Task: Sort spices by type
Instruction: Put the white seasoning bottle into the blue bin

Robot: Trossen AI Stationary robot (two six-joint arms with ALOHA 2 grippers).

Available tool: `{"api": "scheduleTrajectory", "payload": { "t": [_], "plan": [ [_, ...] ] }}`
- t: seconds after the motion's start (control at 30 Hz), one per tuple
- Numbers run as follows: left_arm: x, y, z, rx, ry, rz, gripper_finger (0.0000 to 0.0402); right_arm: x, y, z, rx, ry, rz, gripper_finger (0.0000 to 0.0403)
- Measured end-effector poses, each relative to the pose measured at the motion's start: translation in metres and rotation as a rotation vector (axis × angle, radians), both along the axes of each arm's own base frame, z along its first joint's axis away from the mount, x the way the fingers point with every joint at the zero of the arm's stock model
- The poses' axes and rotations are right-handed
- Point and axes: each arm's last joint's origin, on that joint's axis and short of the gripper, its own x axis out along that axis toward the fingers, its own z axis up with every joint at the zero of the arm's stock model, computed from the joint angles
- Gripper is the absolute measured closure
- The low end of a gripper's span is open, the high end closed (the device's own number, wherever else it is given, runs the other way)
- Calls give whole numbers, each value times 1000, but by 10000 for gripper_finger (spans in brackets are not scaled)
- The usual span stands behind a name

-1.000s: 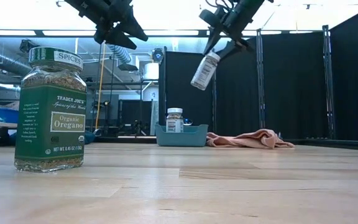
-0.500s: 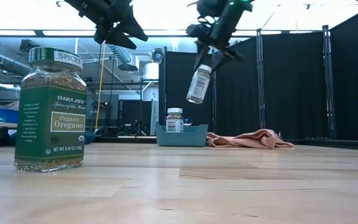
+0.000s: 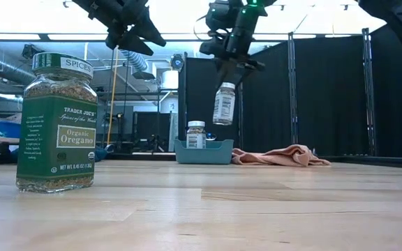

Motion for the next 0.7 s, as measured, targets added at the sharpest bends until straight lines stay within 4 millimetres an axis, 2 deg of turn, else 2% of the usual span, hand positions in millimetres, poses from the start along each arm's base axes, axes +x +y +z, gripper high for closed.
{"api": "scheduleTrajectory", "payload": {
  "t": [0.43, 0.7],
  "plan": [
    [0, 0, 0, 0, 0, -2, 51, 4, -1, -1, -24, -20, 20, 196],
    [0, 0, 0, 0, 0, -1, 51, 8, -1, -29, -7, 3, 14, 196]
  ]
}}
